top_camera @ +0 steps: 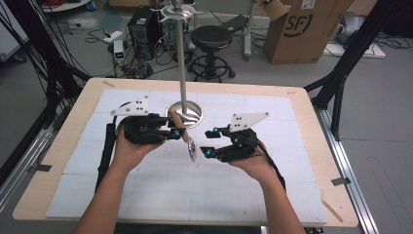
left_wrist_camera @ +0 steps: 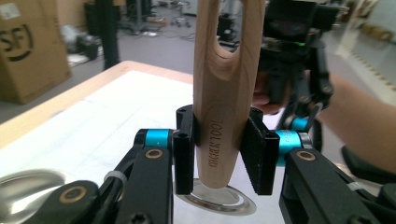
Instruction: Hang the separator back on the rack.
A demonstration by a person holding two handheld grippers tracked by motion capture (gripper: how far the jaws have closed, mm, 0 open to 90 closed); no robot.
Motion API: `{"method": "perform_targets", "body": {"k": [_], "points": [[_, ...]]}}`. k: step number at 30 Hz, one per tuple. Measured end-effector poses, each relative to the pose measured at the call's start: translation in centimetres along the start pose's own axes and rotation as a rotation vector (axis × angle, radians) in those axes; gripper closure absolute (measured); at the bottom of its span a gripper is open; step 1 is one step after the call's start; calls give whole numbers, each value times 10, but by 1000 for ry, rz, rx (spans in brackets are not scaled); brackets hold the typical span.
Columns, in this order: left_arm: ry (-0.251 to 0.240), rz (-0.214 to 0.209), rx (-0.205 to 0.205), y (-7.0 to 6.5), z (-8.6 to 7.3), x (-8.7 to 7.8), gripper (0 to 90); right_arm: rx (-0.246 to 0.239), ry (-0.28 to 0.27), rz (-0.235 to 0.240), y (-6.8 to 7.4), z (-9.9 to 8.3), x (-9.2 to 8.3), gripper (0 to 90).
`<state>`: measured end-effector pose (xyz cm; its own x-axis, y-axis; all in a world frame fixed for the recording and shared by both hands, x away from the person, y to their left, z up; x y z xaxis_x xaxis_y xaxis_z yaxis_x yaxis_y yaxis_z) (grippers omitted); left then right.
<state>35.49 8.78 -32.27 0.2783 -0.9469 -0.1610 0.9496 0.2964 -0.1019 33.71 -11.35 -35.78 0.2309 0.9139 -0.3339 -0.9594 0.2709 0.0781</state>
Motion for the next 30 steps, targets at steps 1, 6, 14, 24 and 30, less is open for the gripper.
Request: {"method": "perform_targets", "body": {"k": [1,6,14,24,30], "points": [[-1,11,-3,3,2,-4,680,-6,-4,-16,-2,-3,-6,420],[16,45,-15,18,10,-20,680,9,-31,-61,-3,-13,-24,396],[21,100,-1,34,28,-42,680,36,-30,-118,-8,-33,-39,349],[61,131,-5,62,52,-51,679,46,-31,-133,-12,-37,-41,336],[102,144,21,73,73,-47,679,49,-29,-135,-13,-39,-41,334]]}}
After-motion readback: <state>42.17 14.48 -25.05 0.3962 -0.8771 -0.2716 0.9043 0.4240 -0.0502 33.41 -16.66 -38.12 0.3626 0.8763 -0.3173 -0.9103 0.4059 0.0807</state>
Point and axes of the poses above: each handheld gripper's, and its own axes: x roughly forward along the jaws, z roughly out of its top, y roughly to its left, the point moved 6 cm from there along x, roughly forward along the jaws, and after that the axes turned 4 degrees about -y, right-handed, at the moved point
